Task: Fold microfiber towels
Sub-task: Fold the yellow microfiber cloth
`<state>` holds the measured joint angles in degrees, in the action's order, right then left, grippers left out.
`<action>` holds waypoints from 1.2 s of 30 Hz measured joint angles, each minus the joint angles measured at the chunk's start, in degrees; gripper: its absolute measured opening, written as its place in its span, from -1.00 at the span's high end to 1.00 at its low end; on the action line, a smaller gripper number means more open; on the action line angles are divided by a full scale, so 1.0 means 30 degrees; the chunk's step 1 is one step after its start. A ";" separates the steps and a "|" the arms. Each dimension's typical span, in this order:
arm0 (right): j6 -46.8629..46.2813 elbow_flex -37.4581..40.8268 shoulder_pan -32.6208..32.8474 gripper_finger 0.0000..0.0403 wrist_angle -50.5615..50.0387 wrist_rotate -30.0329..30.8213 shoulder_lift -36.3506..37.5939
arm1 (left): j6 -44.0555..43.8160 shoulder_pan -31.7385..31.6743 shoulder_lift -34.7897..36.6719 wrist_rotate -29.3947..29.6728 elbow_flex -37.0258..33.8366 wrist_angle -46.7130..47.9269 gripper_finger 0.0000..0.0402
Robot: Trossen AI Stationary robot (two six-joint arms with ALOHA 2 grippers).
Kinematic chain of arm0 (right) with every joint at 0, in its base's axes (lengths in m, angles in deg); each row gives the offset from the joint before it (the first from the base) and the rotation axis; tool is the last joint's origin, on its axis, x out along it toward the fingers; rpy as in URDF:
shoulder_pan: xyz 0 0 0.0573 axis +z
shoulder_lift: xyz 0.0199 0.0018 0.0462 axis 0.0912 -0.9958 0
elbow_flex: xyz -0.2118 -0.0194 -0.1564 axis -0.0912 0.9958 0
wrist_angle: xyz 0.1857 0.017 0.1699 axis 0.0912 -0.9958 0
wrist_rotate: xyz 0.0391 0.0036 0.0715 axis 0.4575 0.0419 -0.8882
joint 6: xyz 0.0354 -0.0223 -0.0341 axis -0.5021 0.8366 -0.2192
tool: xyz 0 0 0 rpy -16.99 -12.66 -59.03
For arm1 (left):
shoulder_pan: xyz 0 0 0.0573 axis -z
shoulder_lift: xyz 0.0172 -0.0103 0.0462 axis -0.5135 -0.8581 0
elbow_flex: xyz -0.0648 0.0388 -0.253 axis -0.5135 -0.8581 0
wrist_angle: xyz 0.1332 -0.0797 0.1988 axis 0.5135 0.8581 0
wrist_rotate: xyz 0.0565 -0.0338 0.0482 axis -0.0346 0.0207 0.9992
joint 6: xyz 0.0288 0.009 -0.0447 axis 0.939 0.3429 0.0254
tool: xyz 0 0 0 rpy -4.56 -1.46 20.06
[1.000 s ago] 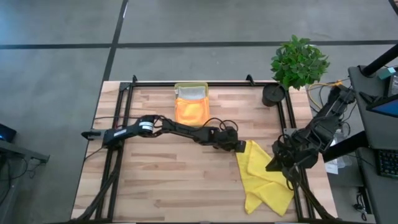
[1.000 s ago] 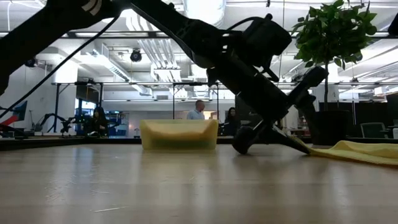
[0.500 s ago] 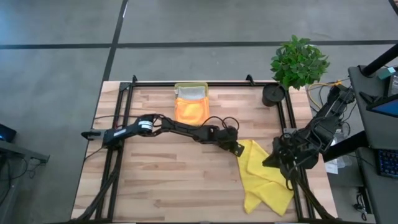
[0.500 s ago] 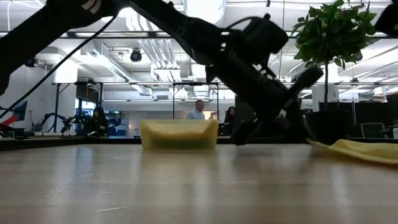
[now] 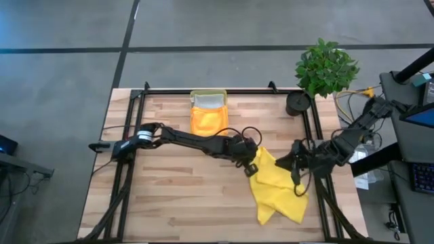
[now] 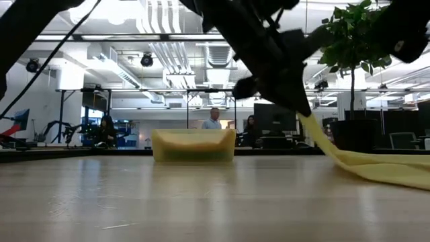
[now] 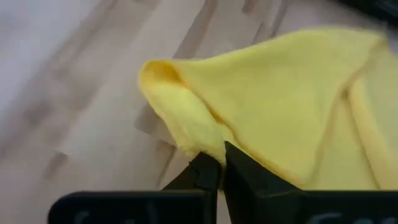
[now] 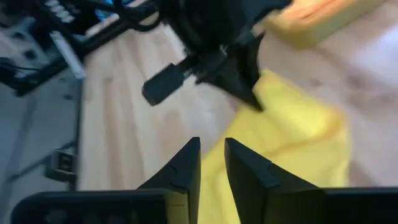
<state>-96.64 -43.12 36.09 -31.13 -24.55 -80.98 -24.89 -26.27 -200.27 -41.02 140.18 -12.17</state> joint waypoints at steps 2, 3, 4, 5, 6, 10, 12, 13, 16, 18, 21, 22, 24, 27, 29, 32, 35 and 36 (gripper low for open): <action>0.0599 0.0994 -0.1117 0.62 0.2415 -0.1619 0.0056 | 0.1997 0.0110 0.0280 0.0398 -0.0015 0.0446 1.00; 0.0984 0.1510 -0.1698 0.58 0.3854 -0.2345 0.0012 | 0.3142 0.0127 0.0461 0.0388 -0.0027 0.0533 1.00; 0.1484 0.1989 -0.2251 0.55 0.5264 -0.2975 -0.0049 | 0.4227 0.0181 0.0593 0.0412 -0.0048 0.0733 1.00; 0.2033 0.2433 -0.2774 0.51 0.6571 -0.3312 -0.0224 | 0.5182 0.0223 0.0702 0.0415 -0.0051 0.0793 1.00; 0.2677 0.2764 -0.3309 0.48 0.7630 -0.3392 -0.0397 | 0.6082 0.0241 0.0824 0.0399 -0.0048 0.0780 1.00; 0.5279 0.3224 -0.5480 0.37 0.9131 -0.3312 -0.1274 | 0.8778 0.0331 0.1096 -0.0138 -0.0044 0.2007 1.00; 0.6155 0.3188 -0.6510 0.34 0.9051 -0.3314 -0.1799 | 0.9538 0.0390 0.1097 -0.0381 -0.0044 0.3004 1.00; 0.6832 0.3151 -0.6985 0.33 0.9072 -0.3396 -0.2144 | 0.9810 0.0429 0.1097 -0.0441 -0.0044 0.3415 1.00; 0.9469 0.2788 -0.8169 0.32 0.9217 -0.4438 -0.3275 | 1.0486 0.0582 0.1097 -0.0400 -0.0044 0.4674 1.00; 1.1098 0.2553 -0.8818 0.33 0.9320 -0.5343 -0.4188 | 1.0875 0.0718 0.1097 -0.0275 -0.0044 0.5246 1.00; 1.2485 0.2108 -0.9576 0.34 1.0161 -0.5983 -0.5847 | 1.1006 0.0956 0.1103 0.0493 -0.0044 0.5575 1.00; 1.2747 0.1912 -0.9758 0.34 1.0347 -0.5983 -0.6379 | 1.1015 0.1044 0.1161 0.0842 -0.0044 0.5655 1.00; 1.3305 0.1418 -1.0043 0.33 1.0734 -0.5983 -0.7532 | 1.1047 0.1263 0.1376 0.1708 -0.0051 0.5963 1.00; 1.3640 0.0691 -1.0318 0.31 1.1035 -0.6022 -0.9063 | 1.1539 0.1738 0.1927 0.3495 -0.0051 0.6377 1.00; 1.3675 0.0269 -1.0354 0.30 1.1610 -0.6027 -0.9764 | 1.2117 0.2101 0.2295 0.4985 -0.0066 0.6680 1.00; 1.4323 0.0129 -1.0319 0.31 1.3710 -0.6083 -1.0451 | 1.2748 0.2503 0.2903 0.6608 -0.0095 0.7362 1.00; 1.5201 0.0146 -1.0328 0.34 1.5958 -0.6089 -1.0553 | 1.3034 0.2698 0.3601 0.6836 -0.0125 0.7812 1.00; 1.5534 0.0135 -1.0333 0.35 1.6525 -0.6092 -1.0526 | 1.3054 0.2730 0.3728 0.6855 -0.0138 0.7951 1.00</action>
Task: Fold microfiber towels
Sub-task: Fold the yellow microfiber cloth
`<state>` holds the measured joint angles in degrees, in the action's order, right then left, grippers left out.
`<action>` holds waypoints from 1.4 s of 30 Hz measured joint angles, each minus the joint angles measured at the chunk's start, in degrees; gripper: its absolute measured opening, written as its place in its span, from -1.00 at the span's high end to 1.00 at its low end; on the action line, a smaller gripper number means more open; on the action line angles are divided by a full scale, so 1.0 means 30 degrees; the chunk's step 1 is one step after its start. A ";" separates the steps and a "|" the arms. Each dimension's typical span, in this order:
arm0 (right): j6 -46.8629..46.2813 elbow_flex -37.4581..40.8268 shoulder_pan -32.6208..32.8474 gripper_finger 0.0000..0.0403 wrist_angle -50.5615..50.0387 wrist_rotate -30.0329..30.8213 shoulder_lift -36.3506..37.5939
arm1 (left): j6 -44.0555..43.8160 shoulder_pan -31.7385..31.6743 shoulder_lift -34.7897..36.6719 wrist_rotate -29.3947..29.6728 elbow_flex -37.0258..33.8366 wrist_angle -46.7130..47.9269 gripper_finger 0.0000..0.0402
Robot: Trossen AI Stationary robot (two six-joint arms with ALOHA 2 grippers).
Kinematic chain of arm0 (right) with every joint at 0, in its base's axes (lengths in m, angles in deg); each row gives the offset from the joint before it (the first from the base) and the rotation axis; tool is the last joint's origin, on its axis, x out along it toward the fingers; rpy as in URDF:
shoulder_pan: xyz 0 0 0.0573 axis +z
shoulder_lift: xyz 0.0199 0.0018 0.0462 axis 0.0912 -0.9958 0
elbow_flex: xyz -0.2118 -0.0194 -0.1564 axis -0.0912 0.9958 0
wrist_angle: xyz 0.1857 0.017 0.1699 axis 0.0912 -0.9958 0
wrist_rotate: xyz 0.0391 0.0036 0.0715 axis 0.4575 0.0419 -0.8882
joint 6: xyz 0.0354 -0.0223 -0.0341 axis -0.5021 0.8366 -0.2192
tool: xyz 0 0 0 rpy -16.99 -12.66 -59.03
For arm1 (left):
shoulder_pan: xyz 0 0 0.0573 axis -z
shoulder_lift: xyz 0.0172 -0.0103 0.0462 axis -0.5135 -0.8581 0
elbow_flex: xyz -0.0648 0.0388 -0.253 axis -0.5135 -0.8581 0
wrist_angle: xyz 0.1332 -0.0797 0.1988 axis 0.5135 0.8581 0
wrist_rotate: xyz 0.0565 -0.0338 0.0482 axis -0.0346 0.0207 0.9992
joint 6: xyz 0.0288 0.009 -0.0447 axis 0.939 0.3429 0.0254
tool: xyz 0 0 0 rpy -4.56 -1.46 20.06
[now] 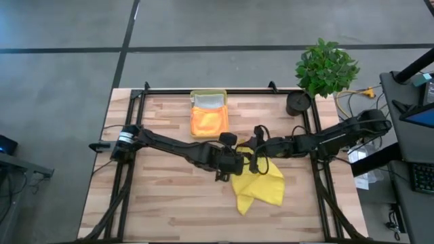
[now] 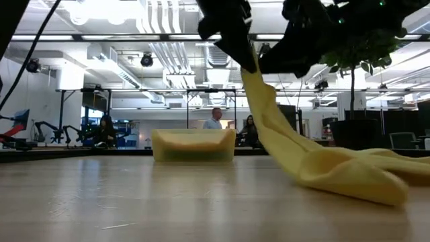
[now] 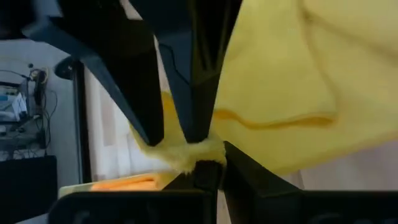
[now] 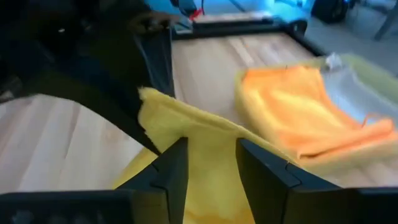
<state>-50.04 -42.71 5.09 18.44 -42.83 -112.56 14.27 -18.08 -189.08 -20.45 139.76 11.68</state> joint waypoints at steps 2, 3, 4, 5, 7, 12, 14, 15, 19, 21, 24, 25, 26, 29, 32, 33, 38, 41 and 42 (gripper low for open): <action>0.0700 0.0014 -0.0056 0.37 0.0456 0.0005 0.0205 | 0.0228 0.0062 0.0319 -0.0006 0.0007 0.0362 1.00; 0.1028 -0.0060 -0.0052 0.38 0.0645 0.0008 0.0291 | 0.0479 0.0128 0.0441 -0.0015 0.0001 0.0916 1.00; 0.1318 -0.0124 -0.0080 0.39 0.0673 0.0007 0.0447 | 0.0851 0.0146 0.0493 -0.0007 -0.0015 0.1172 1.00; 0.1543 -0.0124 -0.0095 0.39 0.0572 0.0007 0.0621 | 0.1265 0.0209 0.0589 -0.0007 -0.0013 0.1155 1.00; 0.2072 -0.0196 -0.0116 0.40 0.0649 0.0048 0.0681 | 0.2158 0.0331 0.0876 0.0013 -0.0012 0.1853 1.00; 0.2875 -0.0277 -0.0180 0.39 0.0931 -0.0140 0.1001 | 0.4276 0.0683 0.1349 0.0465 -0.0008 0.2784 1.00; 0.2938 -0.0327 -0.0200 0.38 0.0749 -0.0211 0.0999 | 0.5162 0.0790 0.1500 0.0999 -0.0008 0.2844 1.00; 0.2975 -0.0429 -0.0207 0.37 0.0824 -0.0211 0.0965 | 0.5576 0.0818 0.1575 0.1089 -0.0008 0.2964 1.00; 0.3678 -0.0641 -0.0255 0.36 0.1066 -0.0218 0.0972 | 0.6353 0.0859 0.1711 0.1238 0.0007 0.2849 1.00; 0.3844 -0.0721 -0.0361 0.36 0.1023 -0.0224 0.0972 | 0.6403 0.0872 0.1711 0.1246 0.0007 0.2813 1.00; 0.4297 -0.0809 -0.0726 0.36 0.1037 -0.0214 0.0972 | 0.6434 0.0874 0.1711 0.1283 0.0047 0.2786 1.00; 0.4388 -0.0819 -0.0870 0.36 0.1000 -0.0217 0.0972 | 0.6434 0.0874 0.1711 0.1315 0.0050 0.2776 1.00; 0.4403 -0.0839 -0.1020 0.36 0.0902 -0.0219 0.0972 | 0.6434 0.0874 0.1711 0.1319 0.0050 0.2786 1.00; 0.4792 -0.0852 -0.1303 0.36 0.0855 -0.0485 0.0972 | 0.6426 0.0867 0.1711 0.1398 0.0050 0.2784 1.00; 0.5703 -0.0852 -0.1311 0.36 0.0831 -0.1796 0.0972 | 0.6426 0.0866 0.1711 0.1457 0.0050 0.2784 1.00; 0.5856 -0.0852 -0.1300 0.36 0.0833 -0.2255 0.0972 | 0.6426 0.0866 0.1711 0.1453 0.0050 0.2784 1.00; 0.5917 -0.0889 -0.1282 0.35 0.0786 -0.2953 0.0969 | 0.6419 0.0866 0.1711 0.1450 0.0050 0.2800 1.00; 0.5902 -0.0882 -0.1282 0.33 0.0753 -0.3022 0.0965 | 0.6412 0.0866 0.1711 0.1457 0.0050 0.2863 1.00; 0.5902 -0.0900 -0.1282 0.33 0.0753 -0.3273 0.0965 | 0.6419 0.0866 0.1711 0.1453 0.0050 0.2935 1.00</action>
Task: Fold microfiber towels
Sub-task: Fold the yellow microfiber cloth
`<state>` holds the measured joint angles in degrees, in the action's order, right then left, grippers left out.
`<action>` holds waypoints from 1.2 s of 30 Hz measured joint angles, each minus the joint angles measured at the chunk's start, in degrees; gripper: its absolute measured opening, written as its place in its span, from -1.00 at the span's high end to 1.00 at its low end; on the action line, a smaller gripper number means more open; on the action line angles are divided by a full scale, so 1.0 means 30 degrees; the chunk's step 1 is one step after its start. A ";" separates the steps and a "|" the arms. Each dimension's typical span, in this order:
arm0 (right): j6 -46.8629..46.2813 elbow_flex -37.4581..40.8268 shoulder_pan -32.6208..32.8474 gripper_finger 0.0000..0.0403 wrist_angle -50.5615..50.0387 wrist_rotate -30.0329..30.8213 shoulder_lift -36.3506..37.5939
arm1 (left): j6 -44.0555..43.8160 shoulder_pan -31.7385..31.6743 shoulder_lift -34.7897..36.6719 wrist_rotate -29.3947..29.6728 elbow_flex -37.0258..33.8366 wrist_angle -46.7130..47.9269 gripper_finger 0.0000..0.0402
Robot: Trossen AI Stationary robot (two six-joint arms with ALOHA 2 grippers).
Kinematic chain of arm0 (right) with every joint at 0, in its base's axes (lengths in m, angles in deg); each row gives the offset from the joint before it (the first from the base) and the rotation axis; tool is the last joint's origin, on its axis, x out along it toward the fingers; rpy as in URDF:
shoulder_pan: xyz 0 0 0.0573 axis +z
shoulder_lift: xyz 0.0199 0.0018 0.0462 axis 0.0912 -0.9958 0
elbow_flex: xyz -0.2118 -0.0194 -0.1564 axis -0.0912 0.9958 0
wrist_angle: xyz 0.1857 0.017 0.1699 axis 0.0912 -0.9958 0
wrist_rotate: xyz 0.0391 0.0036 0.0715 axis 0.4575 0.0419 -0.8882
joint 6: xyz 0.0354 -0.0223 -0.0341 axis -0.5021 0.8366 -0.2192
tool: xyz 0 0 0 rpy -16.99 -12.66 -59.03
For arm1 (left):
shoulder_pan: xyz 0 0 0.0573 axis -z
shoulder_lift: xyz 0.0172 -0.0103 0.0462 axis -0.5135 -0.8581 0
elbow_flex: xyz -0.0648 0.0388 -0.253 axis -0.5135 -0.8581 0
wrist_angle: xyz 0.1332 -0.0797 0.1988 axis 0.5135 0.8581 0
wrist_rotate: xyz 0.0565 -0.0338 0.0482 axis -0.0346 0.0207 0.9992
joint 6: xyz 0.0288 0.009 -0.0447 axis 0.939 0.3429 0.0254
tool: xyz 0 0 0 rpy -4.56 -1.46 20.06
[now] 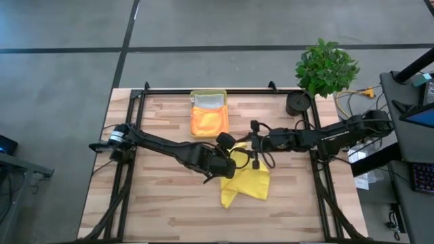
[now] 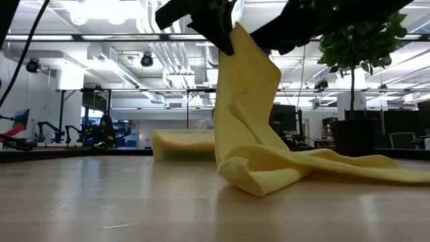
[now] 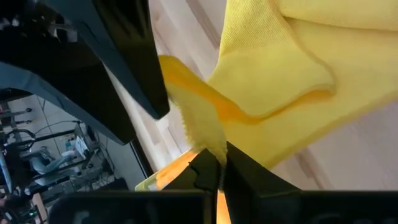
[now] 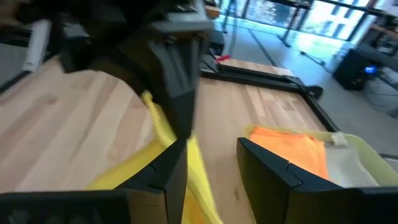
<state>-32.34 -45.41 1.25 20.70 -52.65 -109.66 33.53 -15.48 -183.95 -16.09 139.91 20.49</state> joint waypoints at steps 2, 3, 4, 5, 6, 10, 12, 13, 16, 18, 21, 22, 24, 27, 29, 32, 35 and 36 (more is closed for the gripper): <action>-0.0117 -0.0105 0.0000 0.34 0.0000 -0.0549 0.0000 | -0.0007 -0.0005 0.0000 -0.0003 0.0000 0.0046 1.00; -0.0387 -0.0152 0.0007 0.34 0.0007 -0.0643 0.0000 | -0.0007 -0.0015 0.0000 -0.0003 0.0000 0.0057 1.00; -0.0697 -0.0193 0.0015 0.35 0.0025 -0.0671 0.0000 | -0.0007 -0.0015 0.0000 -0.0003 0.0000 0.0054 1.00; -0.0957 -0.0215 0.0015 0.36 0.0035 -0.0707 0.0008 | -0.0015 -0.0015 0.0000 0.0001 0.0000 0.0055 1.00; -0.1120 -0.0222 0.0015 0.37 0.0015 -0.0727 0.0022 | -0.0017 -0.0015 0.0000 -0.0003 0.0000 0.0069 1.00; -0.1377 -0.0482 0.0044 0.42 0.0026 -0.1997 0.0055 | -0.0076 -0.0022 0.0000 -0.0003 -0.0022 0.0205 1.00; -0.1281 -0.0506 0.0046 0.45 0.0048 -0.2774 0.0061 | -0.0102 -0.0036 0.0000 -0.0003 -0.0022 0.0340 1.00; -0.1138 -0.0508 0.0053 0.47 -0.0008 -0.2986 0.0035 | -0.0102 -0.0062 0.0000 -0.0010 -0.0025 0.0430 1.00; -0.0603 -0.0506 0.0044 0.50 -0.0719 -0.2997 -0.0122 | -0.0102 -0.0074 0.0000 -0.0004 -0.0036 0.0424 1.00; -0.0379 -0.0506 0.0044 0.52 -0.1422 -0.2742 -0.0290 | -0.0102 -0.0102 0.0000 -0.0010 -0.0036 0.0417 1.00; -0.0364 -0.0506 0.0044 0.55 -0.1370 -0.1638 -0.0818 | -0.0102 -0.0109 0.0000 -0.0010 -0.0036 0.0387 1.00; -0.0357 -0.0506 0.0038 0.56 -0.1348 -0.1495 -0.0952 | -0.0102 -0.0113 0.0000 -0.0010 -0.0044 0.0395 1.00; -0.0350 -0.0506 0.0036 0.57 -0.0897 -0.1427 -0.1230 | -0.0102 -0.0133 0.0000 -0.0010 -0.0044 0.0380 1.00; -0.0449 -0.0506 0.0041 0.59 -0.0483 -0.1427 -0.1311 | -0.0105 -0.0146 0.0000 -0.0010 -0.0044 0.0387 1.00; -0.0459 -0.0506 0.0044 0.59 -0.0261 -0.1426 -0.1062 | -0.0105 -0.0146 0.0000 -0.0010 -0.0044 0.0395 1.00; -0.0452 -0.0719 0.0044 0.59 -0.0182 -0.1427 -0.0598 | -0.0109 -0.0146 0.0000 -0.0010 -0.0044 0.0469 1.00; -0.0157 -0.0949 0.0044 0.59 -0.0217 -0.1427 -0.0259 | -0.0134 -0.0153 0.0000 -0.0018 -0.0051 0.0531 1.00; 0.0074 -0.1011 0.0044 0.59 -0.0238 -0.1427 -0.0209 | -0.0131 -0.0153 0.0000 -0.0018 -0.0053 0.0555 1.00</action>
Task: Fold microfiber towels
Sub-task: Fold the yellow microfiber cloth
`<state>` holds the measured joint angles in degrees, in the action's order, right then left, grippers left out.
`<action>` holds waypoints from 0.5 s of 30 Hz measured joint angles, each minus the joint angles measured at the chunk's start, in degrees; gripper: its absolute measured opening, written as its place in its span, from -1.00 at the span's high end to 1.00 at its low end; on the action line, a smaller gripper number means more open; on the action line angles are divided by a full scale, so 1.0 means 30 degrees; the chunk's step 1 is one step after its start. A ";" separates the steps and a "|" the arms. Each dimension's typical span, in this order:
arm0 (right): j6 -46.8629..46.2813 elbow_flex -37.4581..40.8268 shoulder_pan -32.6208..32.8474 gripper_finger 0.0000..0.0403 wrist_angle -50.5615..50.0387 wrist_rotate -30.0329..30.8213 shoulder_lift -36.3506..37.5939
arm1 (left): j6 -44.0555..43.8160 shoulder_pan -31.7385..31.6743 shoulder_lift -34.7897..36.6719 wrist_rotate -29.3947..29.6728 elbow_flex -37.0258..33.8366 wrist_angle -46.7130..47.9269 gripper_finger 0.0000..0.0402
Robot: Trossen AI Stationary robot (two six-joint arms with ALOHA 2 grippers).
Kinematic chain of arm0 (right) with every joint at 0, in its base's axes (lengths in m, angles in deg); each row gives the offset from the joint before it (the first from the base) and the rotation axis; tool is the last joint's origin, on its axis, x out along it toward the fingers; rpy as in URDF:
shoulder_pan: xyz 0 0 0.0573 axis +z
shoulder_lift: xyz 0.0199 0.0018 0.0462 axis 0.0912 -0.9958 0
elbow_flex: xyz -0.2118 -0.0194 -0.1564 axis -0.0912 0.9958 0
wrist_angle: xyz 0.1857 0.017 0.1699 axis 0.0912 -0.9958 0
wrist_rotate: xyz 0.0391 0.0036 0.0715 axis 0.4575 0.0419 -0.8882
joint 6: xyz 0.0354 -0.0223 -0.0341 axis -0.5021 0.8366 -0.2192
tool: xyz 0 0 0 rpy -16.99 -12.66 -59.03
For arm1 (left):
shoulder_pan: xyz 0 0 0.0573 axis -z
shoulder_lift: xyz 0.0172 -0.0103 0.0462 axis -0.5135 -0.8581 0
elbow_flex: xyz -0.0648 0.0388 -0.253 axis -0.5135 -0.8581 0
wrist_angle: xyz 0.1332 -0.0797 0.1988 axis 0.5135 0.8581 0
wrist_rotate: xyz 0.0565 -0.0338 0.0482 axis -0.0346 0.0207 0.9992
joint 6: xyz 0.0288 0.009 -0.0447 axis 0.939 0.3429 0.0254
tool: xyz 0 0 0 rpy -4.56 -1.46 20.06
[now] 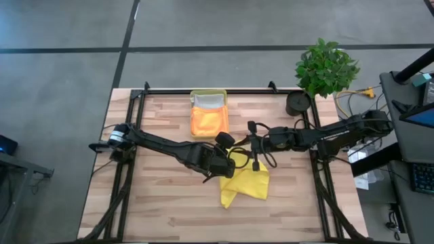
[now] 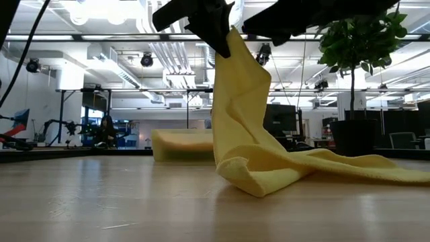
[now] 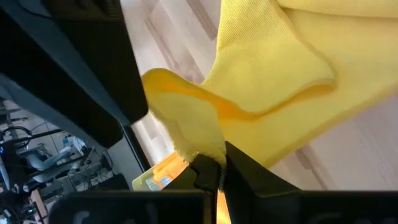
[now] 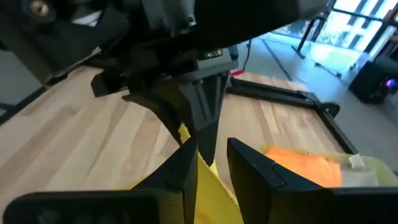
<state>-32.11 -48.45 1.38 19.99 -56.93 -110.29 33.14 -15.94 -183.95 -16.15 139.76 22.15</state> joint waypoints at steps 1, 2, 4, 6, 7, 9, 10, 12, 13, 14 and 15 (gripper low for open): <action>0.0277 -0.0043 0.0000 0.60 -0.0088 -0.0007 0.0034 | -0.0001 0.0000 0.0000 0.0000 -0.0006 -0.0009 1.00; 0.0609 -0.0098 0.0000 0.60 -0.0133 -0.0028 0.0041 | 0.0000 0.0000 0.0000 0.0000 -0.0006 -0.0015 1.00; 0.1374 -0.0191 0.0000 0.60 -0.0196 -0.0293 -0.0044 | 0.0000 0.0000 0.0000 0.0000 -0.0006 -0.0010 1.00; 0.1856 -0.0314 0.0000 0.60 -0.0629 -0.0623 -0.0276 | 0.0000 0.0000 0.0000 -0.0005 -0.0006 -0.0015 1.00; 0.1925 -0.0437 0.0000 0.60 -0.0762 -0.0661 -0.0418 | 0.0000 0.0000 0.0000 0.0000 -0.0006 -0.0015 1.00; 0.1981 -0.0509 0.0000 0.60 -0.1134 -0.0680 -0.0755 | 0.0000 0.0000 0.0000 0.0000 -0.0006 -0.0014 1.00; 0.2067 -0.0665 0.0000 0.60 -0.1195 -0.0673 -0.0971 | 0.0003 0.0000 0.0000 -0.0001 -0.0006 -0.0035 1.00; 0.2359 -0.0748 -0.0034 0.60 -0.1207 -0.0597 -0.1442 | 0.0007 0.0000 0.0000 -0.0007 -0.0006 -0.0055 1.00; 0.2469 -0.0837 -0.0081 0.60 -0.1210 -0.0386 -0.1715 | 0.0007 0.0000 0.0000 -0.0003 -0.0006 -0.0114 1.00; 0.2535 -0.0953 -0.0122 0.60 -0.1190 -0.0014 -0.2012 | 0.0007 0.0000 0.0000 -0.0004 -0.0006 -0.0164 1.00; 0.2537 -0.1030 -0.0224 0.60 -0.1191 0.0359 -0.2288 | 0.0015 0.0000 0.0000 -0.0007 -0.0003 -0.0139 1.00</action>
<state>-24.50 -51.54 0.71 16.42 -55.85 -117.15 33.18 -15.94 -183.95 -16.17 139.75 21.74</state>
